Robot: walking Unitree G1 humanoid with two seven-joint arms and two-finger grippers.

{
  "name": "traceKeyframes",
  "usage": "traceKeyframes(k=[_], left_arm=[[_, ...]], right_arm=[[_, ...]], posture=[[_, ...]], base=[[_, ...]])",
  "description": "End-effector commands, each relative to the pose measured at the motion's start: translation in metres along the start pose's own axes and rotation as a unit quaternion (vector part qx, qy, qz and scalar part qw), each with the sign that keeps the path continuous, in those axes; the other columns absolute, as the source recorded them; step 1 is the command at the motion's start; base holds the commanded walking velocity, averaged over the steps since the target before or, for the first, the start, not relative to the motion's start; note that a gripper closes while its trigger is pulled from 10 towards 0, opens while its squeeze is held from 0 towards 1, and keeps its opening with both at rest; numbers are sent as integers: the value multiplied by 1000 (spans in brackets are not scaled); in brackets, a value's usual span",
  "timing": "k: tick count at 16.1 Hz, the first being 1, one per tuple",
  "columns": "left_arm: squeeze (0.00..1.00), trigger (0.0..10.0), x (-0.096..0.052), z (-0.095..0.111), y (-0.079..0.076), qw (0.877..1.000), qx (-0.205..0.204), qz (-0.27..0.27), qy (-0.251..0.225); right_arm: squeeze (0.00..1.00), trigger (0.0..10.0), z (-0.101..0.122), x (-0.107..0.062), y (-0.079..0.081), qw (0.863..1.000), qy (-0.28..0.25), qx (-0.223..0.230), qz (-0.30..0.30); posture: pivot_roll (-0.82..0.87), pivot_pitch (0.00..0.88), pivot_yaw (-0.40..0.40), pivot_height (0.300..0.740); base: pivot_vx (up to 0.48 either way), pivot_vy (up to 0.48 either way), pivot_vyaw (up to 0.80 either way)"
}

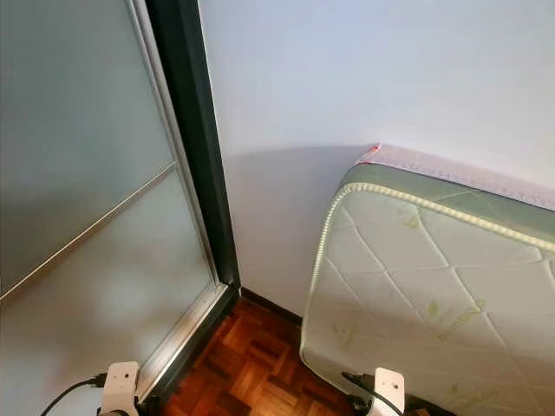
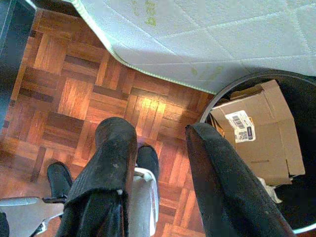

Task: Clean up the room

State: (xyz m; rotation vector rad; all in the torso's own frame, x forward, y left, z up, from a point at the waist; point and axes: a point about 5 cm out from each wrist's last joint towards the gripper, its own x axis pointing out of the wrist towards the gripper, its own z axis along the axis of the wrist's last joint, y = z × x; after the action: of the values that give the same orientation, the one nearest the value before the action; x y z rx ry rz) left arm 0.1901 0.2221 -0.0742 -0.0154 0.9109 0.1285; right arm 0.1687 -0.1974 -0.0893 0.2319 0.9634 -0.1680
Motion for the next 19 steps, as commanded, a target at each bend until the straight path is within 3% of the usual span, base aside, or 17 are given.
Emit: traceKeyframes(k=[1, 5, 19], left_arm=[[0, 10000, -1, -6, 3, 1000, 3, 3, 17], [0, 10000, -1, -7, 4, 1000, 5, 2, 18], [0, 10000, -1, -7, 1, 1000, 7, -3, 19]], right_arm=[[0, 10000, -2, 0, 0, 1000, 6, 0, 0], [0, 10000, -2, 0, 0, 1000, 7, 0, 0], [0, 10000, -2, -1, -3, 1000, 9, -7, -1]], posture=[[33, 0, -19, 740], [33, 0, -18, 740], [21, 0, -21, 740]], base=[[0, 0, 0], [0, 0, 0], [-297, 0, 0]])
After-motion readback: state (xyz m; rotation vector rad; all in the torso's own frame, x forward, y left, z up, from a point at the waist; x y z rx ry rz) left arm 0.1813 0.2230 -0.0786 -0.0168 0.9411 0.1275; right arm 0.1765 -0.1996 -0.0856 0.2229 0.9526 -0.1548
